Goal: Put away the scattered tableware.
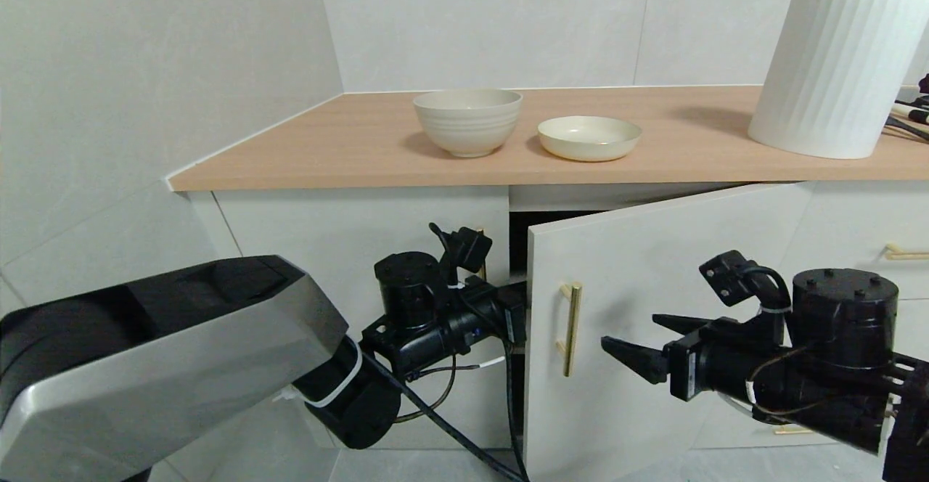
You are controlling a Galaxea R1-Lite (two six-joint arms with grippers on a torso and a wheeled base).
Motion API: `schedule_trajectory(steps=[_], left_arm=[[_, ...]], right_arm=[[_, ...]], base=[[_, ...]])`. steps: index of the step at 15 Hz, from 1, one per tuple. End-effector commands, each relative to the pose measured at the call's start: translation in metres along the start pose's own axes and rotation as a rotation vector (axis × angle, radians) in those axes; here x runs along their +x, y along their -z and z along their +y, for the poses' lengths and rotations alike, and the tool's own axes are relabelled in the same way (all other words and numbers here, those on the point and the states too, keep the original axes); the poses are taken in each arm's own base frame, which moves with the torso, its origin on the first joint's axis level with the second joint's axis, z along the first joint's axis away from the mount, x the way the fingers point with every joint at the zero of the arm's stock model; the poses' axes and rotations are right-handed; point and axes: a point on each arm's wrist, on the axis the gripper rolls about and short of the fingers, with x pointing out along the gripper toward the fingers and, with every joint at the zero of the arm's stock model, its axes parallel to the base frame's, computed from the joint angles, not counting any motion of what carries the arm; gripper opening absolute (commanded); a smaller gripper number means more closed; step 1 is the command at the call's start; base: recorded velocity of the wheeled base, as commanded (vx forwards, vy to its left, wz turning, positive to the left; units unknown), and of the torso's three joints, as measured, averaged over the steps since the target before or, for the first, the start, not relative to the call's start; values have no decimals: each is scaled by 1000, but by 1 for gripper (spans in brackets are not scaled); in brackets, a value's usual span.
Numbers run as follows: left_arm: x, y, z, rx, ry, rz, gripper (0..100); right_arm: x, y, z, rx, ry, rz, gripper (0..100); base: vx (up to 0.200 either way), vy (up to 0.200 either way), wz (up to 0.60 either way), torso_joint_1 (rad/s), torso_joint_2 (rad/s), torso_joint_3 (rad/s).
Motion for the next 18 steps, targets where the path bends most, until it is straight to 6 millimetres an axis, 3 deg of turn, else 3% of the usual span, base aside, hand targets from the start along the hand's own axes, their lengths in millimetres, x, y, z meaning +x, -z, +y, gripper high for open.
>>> schedule_trajectory(steps=[1,7,13,18], left_arm=[[-2,-4,-2,3,1,-7,0],[-3,-3,-5,-5,0,12,0],[-3,0,-4,-11,-3,27,0],[7,0,0,-9,6,24,0]], right_arm=[[-23,1,9,-25,15,-18,100],[-39,7,18,-31,-16,26,100],[-39,8,21,-36,-30,34,100],[-38,10,21,-36,-30,44,100]], base=[[0,0,0,0,0,0],[0,0,0,0,0,0],[-200,0,0,2,0,2],[0,0,0,0,0,0]])
